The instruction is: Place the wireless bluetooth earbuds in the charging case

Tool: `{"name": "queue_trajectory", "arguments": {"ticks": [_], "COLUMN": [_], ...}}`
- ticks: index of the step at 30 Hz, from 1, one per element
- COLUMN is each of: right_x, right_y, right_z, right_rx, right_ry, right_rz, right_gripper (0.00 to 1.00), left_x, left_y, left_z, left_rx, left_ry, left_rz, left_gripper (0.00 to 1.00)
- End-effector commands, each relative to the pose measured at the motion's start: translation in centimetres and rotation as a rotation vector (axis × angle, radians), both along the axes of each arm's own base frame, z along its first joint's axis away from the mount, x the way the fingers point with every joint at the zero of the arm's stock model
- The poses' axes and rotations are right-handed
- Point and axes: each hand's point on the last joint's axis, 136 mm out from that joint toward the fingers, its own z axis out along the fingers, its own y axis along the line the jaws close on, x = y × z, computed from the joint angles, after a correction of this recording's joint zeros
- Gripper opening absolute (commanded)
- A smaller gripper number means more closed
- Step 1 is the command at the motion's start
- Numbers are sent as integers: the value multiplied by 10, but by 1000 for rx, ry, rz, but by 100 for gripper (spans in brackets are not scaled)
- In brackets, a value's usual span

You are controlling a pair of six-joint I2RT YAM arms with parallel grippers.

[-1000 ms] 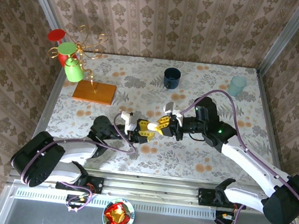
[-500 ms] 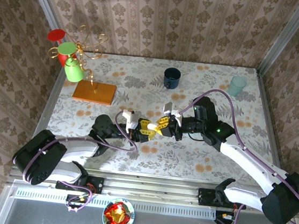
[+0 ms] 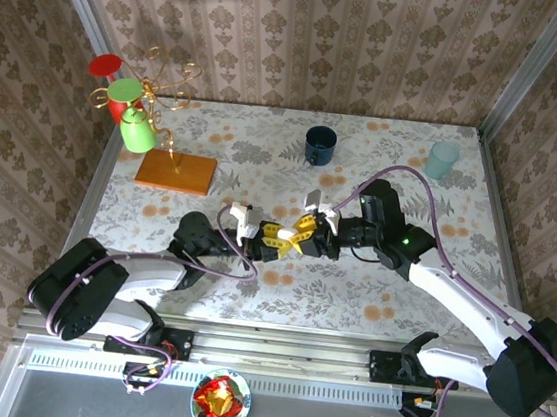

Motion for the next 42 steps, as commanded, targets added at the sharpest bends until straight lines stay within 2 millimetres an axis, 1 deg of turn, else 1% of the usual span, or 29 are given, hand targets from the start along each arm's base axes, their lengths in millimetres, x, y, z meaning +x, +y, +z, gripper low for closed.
{"name": "queue_trajectory", "arguments": {"ticks": [1, 3, 6, 11, 18, 21, 24, 26, 28, 29, 32, 35, 36, 40, 42], "right_x": [13, 22, 29, 43, 51, 45, 40, 44, 51, 56, 71, 83, 86, 96, 102], "right_y": [0, -3, -4, -10, -14, -15, -19, -25, -31, -34, -41, -45, -45, -35, -29], "right_z": [9, 9, 13, 17, 16, 25, 39, 41, 38, 35, 16, -9, -17, -45, -67], "right_rx": [15, 11, 27, 47, 27, 53, 95, 97, 87, 85, 18, -96, -132, -261, -359], "right_ry": [-3, 15, 39, 64, 84, 80, 83, 92, 116, 140, 211, 273, 292, 334, 390], "right_rz": [-80, -132, -175, -252, -294, -287, -304, -359, -430, -471, -580, -663, -678, -697, -712], "right_gripper": [34, 38, 42, 44, 55, 61, 68, 70, 71, 70, 67, 67, 67, 67, 66], "left_x": [-2, -2, -4, -4, 0, 7, 16, 25, 37, 44, 67, 86, 94, 110, 116], "left_y": [-4, -4, -4, -3, 0, 5, 12, 20, 31, 38, 61, 87, 99, 128, 142], "left_z": [6, 4, 3, 1, -3, -9, -15, -17, -19, -21, -20, -15, -15, -20, -25], "left_rx": [-12, -9, -5, -3, 4, 14, 25, 28, 31, 31, 26, 5, 5, 14, 28], "left_ry": [-30, -32, -35, -44, -43, -46, -45, -40, -39, -38, -52, -41, -35, -24, -15], "left_rz": [-19, -24, -35, -30, -3, 34, 80, 127, 193, 241, 396, 539, 597, 764, 843], "left_gripper": [0, 0, 0, 0, 0, 0, 0, 0, 0, 0, 0, 0, 0, 0, 0]}}
